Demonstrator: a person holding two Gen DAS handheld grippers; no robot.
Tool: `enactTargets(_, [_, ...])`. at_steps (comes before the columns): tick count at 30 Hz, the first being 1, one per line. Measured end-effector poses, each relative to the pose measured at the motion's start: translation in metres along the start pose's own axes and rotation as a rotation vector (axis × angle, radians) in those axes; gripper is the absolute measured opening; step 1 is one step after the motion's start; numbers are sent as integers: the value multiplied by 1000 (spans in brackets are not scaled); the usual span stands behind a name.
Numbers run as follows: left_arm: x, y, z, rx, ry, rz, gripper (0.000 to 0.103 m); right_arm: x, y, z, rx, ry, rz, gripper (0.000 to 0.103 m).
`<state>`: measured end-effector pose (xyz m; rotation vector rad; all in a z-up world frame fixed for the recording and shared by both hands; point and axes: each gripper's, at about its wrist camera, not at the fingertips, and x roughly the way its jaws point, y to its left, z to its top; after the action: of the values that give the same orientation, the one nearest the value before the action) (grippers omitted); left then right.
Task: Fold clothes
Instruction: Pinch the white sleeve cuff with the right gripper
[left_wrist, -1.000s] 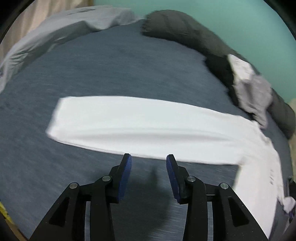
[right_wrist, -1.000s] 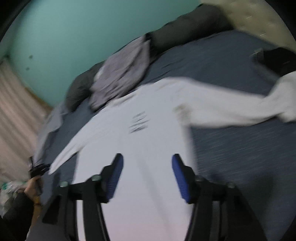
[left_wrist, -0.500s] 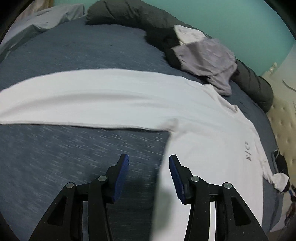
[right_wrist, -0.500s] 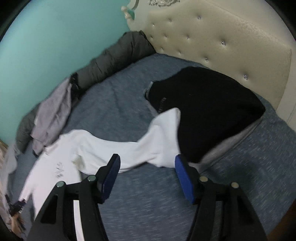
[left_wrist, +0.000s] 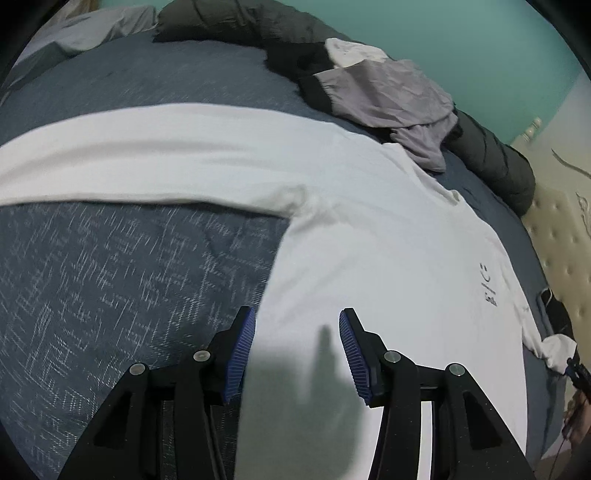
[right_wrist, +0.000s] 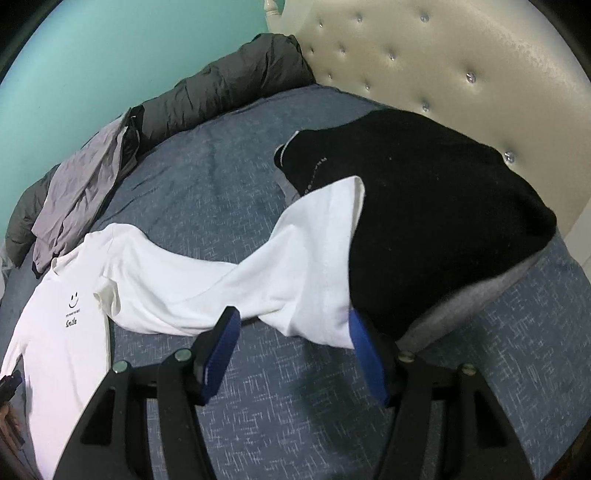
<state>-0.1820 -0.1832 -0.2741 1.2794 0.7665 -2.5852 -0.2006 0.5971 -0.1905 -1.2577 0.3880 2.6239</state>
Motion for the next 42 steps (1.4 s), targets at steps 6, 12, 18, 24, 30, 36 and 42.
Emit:
enactTargets(6, [0,7,-2,-12,-21,-5,52,3,6,0,-45,-47,-16,60])
enactTargets(12, [-2,-1,2,22,-31,-23,52,-20,19,13,-97,-190,-152,57])
enactTargets(18, [-1,-6,2,41,-31,-28,52,12,18,42,-124,-106,-229,58])
enactTargets(24, [2,-5,1,32,-25,-25,52,14,16,45,-101,-136,-222,11])
enactTargets(30, [7,-9,-2,51,-13,-29,52,-1,29,55,-145,-183,-185,0])
enactTargets(36, [8,-10,-2,53,-14,-28,52,-34,17,88,-111,-239,-152,0])
enactTargets(42, [13,-15,-5,66,-2,-34,52,-19,18,86,-162,-119,-105,28])
